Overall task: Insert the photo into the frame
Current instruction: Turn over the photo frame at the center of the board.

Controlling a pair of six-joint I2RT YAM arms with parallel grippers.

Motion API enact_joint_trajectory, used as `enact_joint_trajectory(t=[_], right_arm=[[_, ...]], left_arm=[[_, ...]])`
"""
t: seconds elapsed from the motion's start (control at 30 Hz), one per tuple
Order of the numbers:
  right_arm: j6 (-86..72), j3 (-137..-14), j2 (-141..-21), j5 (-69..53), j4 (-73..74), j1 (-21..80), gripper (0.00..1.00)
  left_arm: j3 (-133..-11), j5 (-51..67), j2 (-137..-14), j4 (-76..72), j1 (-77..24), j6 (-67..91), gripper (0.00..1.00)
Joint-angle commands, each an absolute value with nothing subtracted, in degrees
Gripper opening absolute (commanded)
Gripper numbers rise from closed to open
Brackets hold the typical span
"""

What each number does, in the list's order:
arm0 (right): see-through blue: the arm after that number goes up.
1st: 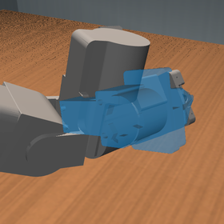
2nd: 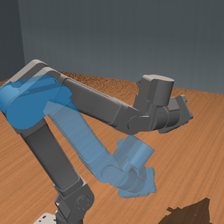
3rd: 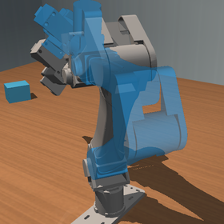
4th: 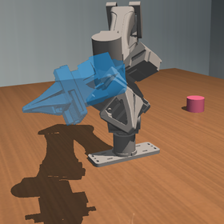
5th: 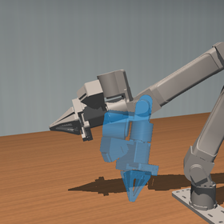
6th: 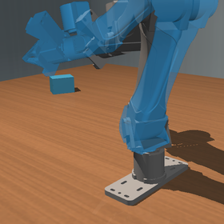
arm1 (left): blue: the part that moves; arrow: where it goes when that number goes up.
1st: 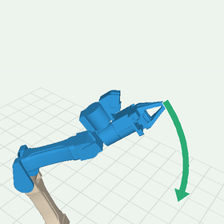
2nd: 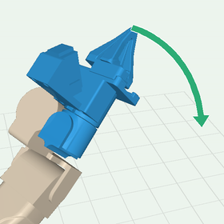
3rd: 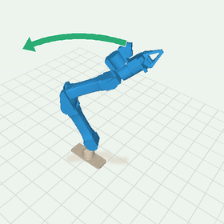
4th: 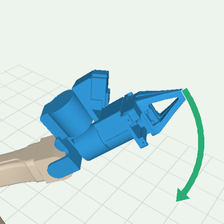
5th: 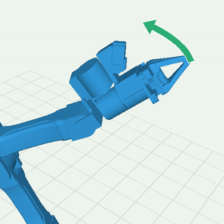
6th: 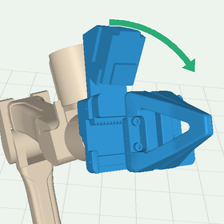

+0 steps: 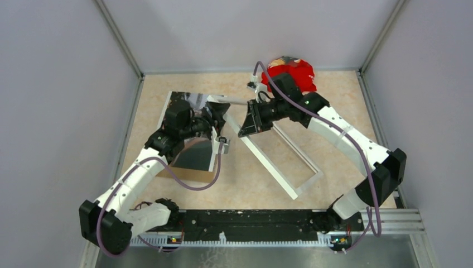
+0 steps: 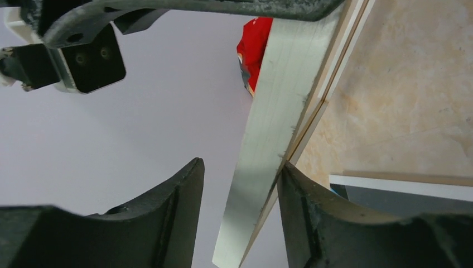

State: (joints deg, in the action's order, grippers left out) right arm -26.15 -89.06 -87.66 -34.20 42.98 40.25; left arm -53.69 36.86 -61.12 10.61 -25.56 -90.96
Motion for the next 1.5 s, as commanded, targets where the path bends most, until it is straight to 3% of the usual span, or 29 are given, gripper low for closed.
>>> enact_joint_trajectory(t=[0.0,0.03,0.07,0.1,0.17,0.3,0.5,0.77,0.9,1.23,1.47], right_arm=[[-25.74,-93.51,-86.50,-35.60,40.96,39.41,0.00],[-25.55,-93.58,-86.44,-35.60,40.88,39.16,0.01],[-25.39,-93.60,-86.33,-35.60,40.87,38.80,0.09],[-25.07,-93.54,-86.12,-35.55,40.91,38.46,0.27],[-23.80,-93.49,-84.89,-34.95,41.04,37.33,0.40],[-19.00,-90.94,-77.71,-29.48,39.27,32.17,0.61],[-12.04,-80.63,-62.17,-24.32,30.56,23.47,0.85],[-3.92,-79.51,-54.13,-18.24,34.17,23.46,0.90],[0.77,-81.12,-52.68,-20.93,34.70,23.44,0.91],[9.89,-86.30,-61.48,-35.16,40.50,24.99,0.85],[13.91,-90.70,-69.44,-24.67,45.77,35.44,0.82]], left_arm=[[-57.16,34.48,-62.61,10.32,-26.91,-92.80,0.47],[-57.28,34.38,-62.74,10.26,-27.08,-92.39,0.40],[-57.42,34.37,-62.84,10.09,-27.30,-92.07,0.32],[-57.58,34.24,-63.01,9.79,-27.48,-91.29,0.26],[-58.54,33.90,-63.51,9.45,-27.81,-88.34,0.17],[-63.18,33.13,-65.34,13.24,-27.93,-83.27,0.08],[-70.00,32.18,-68.69,19.84,-27.90,-75.81,0.05],[-78.30,33.15,-72.53,26.62,-27.94,-69.68,0.02],[-78.18,33.48,-72.53,28.19,-27.93,-71.68,0.01],[-79.60,32.89,-73.06,30.37,-28.35,-72.50,0.00],[-80.34,31.77,-73.86,30.75,-29.73,-72.85,0.00]])
